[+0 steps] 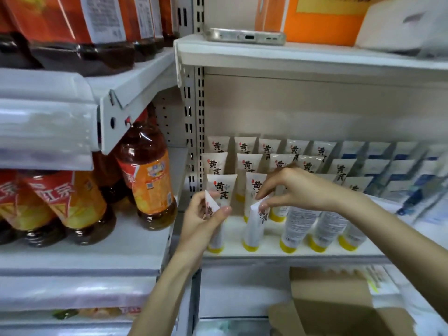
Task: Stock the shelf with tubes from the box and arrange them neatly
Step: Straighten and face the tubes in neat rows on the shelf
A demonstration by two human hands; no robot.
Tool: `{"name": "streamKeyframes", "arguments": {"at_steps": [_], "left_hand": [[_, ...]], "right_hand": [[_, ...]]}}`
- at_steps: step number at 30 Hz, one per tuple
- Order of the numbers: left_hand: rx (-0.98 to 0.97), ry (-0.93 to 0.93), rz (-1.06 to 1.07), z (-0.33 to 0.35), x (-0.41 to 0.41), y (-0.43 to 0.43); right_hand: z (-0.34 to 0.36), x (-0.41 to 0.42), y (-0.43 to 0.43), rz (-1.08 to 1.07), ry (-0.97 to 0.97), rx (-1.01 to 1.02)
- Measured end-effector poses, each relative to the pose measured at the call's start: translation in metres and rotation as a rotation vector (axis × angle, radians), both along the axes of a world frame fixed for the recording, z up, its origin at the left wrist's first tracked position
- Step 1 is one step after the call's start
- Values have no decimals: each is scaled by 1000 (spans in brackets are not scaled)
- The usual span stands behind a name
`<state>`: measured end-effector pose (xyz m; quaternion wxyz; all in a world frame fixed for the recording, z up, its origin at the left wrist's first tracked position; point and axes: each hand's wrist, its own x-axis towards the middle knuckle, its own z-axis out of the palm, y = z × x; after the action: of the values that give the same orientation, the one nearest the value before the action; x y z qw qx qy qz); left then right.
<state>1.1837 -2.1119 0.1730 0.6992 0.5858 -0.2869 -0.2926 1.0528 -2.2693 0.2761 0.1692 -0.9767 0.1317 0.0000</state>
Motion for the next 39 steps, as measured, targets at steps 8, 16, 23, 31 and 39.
{"name": "streamKeyframes", "arguments": {"at_steps": [8, 16, 23, 31, 39], "left_hand": [[-19, 93, 94, -8, 1, -1], [-69, 184, 128, -17, -8, -6], [-78, 148, 126, -14, -9, -7], [-32, -416, 358, 5, -13, 1], [58, -1082, 217, 46, -34, -22]], "right_hand": [[-8, 1, 3, -41, 13, -4], [-14, -1, 0, -37, 18, -90], [-17, 2, -2, -10, 38, -116], [12, -19, -5, -78, -56, -89], [22, -79, -39, -123, 9, -49]]}}
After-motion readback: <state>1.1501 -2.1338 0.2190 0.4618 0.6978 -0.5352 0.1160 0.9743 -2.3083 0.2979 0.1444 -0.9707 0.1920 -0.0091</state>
